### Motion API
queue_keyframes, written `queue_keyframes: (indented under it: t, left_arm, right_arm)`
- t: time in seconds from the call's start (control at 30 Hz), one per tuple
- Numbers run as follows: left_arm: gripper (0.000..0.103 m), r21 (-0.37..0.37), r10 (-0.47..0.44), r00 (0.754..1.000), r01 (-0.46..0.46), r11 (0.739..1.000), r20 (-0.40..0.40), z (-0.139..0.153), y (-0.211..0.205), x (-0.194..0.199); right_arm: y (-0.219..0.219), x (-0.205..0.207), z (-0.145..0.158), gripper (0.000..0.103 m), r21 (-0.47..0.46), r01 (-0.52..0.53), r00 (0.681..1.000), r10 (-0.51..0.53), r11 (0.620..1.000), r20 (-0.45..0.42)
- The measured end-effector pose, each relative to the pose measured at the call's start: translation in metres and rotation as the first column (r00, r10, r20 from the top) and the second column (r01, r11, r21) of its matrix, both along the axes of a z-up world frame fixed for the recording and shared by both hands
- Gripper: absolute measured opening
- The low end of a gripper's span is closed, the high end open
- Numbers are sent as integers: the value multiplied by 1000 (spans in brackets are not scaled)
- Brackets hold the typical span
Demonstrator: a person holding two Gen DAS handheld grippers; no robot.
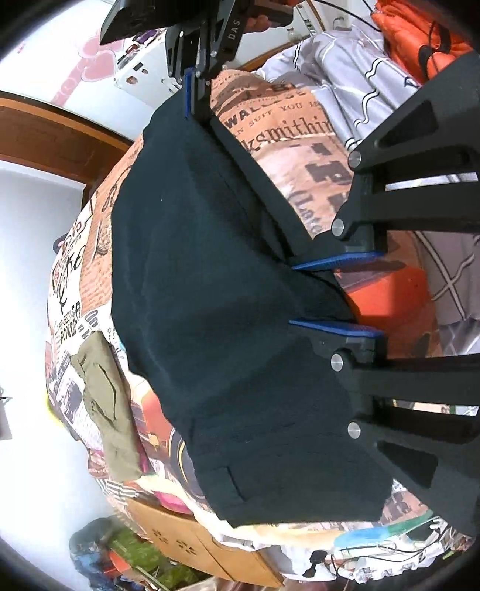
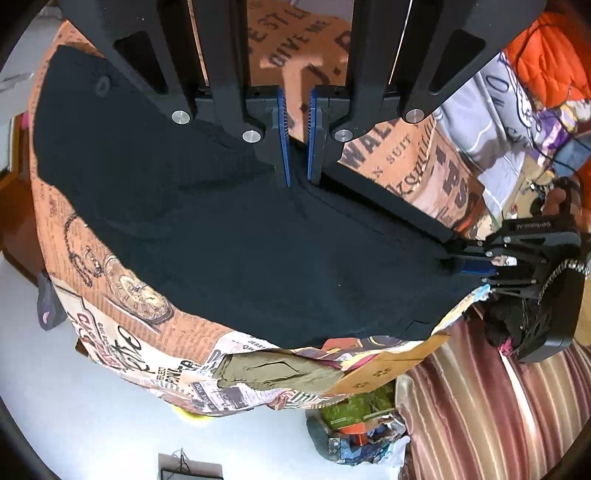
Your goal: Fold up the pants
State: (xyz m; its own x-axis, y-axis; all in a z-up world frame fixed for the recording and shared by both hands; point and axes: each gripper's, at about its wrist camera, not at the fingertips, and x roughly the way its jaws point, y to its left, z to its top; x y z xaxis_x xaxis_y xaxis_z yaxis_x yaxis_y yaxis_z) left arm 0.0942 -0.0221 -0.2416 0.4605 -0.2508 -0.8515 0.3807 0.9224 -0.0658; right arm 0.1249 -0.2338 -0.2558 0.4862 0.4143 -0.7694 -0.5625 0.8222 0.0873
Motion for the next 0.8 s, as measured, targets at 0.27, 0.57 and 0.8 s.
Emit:
queue_keyframes:
  t: [0.27, 0.57, 0.8]
  left_arm:
    - [29, 7, 53, 997, -54, 999, 61, 28, 31, -11]
    - [41, 44, 209, 976, -207, 977, -52, -26, 45, 23]
    - [61, 109, 290, 956, -283, 953, -50, -50, 72, 17]
  right_arm:
    - [-29, -3, 40, 14, 47, 62, 996, -65, 997, 59]
    - [7, 37, 7, 34, 139, 105, 994, -100, 985, -46]
    - [13, 20, -22, 34, 40, 80, 996, -78, 996, -53]
